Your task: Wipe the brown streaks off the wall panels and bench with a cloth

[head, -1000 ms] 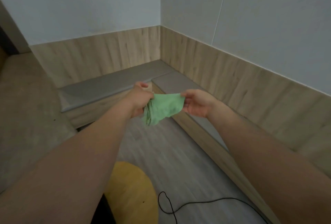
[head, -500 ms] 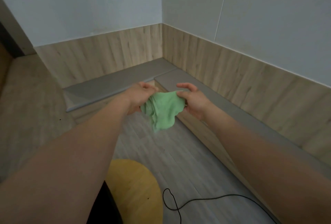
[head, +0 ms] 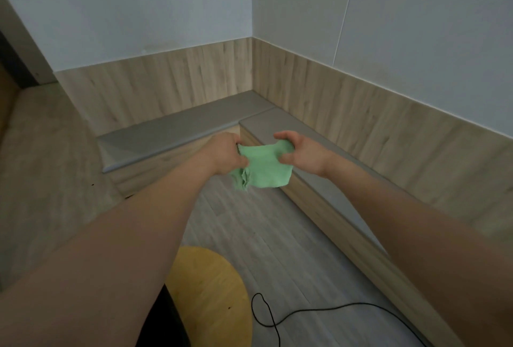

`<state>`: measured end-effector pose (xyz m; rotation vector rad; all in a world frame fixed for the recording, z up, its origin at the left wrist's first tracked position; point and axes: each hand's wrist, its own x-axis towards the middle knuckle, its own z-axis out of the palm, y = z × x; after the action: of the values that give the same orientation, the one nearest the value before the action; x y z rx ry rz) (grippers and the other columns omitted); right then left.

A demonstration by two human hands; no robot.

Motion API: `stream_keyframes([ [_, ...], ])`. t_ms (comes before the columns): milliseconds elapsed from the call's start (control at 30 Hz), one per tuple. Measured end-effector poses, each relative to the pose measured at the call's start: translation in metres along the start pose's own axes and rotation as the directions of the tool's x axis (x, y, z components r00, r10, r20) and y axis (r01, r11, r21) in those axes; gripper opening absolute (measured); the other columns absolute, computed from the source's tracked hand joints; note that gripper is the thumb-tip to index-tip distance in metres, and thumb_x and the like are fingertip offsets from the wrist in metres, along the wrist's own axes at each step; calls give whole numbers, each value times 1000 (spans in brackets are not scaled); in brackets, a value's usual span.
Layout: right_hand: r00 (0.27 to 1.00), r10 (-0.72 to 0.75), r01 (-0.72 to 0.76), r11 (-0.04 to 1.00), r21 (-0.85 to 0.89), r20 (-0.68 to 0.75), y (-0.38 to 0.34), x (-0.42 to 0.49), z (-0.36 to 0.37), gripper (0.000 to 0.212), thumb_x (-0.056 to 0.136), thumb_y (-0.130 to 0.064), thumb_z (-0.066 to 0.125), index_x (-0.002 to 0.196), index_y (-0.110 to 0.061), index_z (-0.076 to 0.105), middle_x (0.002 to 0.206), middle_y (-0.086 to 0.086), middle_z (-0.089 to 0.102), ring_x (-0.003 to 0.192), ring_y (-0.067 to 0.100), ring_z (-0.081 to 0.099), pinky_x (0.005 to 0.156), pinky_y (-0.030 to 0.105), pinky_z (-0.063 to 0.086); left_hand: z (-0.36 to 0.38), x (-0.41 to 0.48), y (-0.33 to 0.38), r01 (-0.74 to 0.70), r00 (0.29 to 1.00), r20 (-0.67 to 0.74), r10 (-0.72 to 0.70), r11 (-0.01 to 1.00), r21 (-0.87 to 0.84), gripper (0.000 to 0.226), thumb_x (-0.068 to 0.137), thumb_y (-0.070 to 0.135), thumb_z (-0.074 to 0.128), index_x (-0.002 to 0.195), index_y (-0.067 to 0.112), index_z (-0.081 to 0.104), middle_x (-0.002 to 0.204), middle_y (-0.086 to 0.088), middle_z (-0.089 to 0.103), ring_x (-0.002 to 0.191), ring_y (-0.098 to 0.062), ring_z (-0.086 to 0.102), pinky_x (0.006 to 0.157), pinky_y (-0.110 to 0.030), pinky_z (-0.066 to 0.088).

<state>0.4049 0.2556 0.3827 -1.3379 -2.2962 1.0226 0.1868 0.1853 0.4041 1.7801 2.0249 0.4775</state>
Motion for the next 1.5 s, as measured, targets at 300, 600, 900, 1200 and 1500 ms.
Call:
stream_keyframes([
  [300, 997, 27, 1, 935, 355, -73, 16, 2, -9, 15, 83, -31, 62, 92, -21, 55, 96, 1, 57, 92, 14, 57, 86, 38, 53, -24, -1, -27, 150, 989, 11, -150, 978, -143, 20, 77, 21, 78, 96, 15, 77, 95, -4, 72, 86, -20, 66, 76, -28, 52],
  [600, 997, -35, -1, 896, 444, 72, -7, 16, 63, 41, 88, -13, 80, 125, -2, 66, 111, 3, 72, 95, 8, 67, 82, 15, 51, -32, -7, -44, 146, 989, 21, -145, 954, -261, 40, 66, 32, 78, 98, 9, 77, 91, -9, 73, 82, -22, 68, 78, -37, 58],
  [900, 999, 42, -41, 474, 880, 24, -14, 33, 55, 48, 98, -20, 62, 142, -3, 54, 139, 24, 62, 129, 41, 59, 100, 53, 53, -11, 5, -89, 166, 971, 28, -236, 586, -793, 46, 57, 39, 76, 93, 10, 78, 104, -18, 72, 98, -30, 67, 90, -37, 52],
  [1200, 955, 283, -188, 799, 571, -82, -4, 52, 113, 28, 99, -25, 69, 115, -2, 67, 114, 18, 74, 98, 30, 73, 92, 47, 60, 42, 1, -115, 419, 889, 345, -302, 228, -879, 32, 108, 28, 46, 122, 9, 68, 112, -13, 77, 84, -21, 77, 68, -33, 62],
  [1500, 962, 7, -176, 779, 602, 272, -17, 53, 175, 36, 105, -15, 40, 102, -10, 75, 102, 13, 77, 101, 20, 73, 93, 33, 58, 82, -1, -159, 429, 895, 369, -250, 259, -866, 27, 103, 30, 61, 119, 10, 69, 125, -21, 71, 98, -28, 74, 88, -47, 61],
])
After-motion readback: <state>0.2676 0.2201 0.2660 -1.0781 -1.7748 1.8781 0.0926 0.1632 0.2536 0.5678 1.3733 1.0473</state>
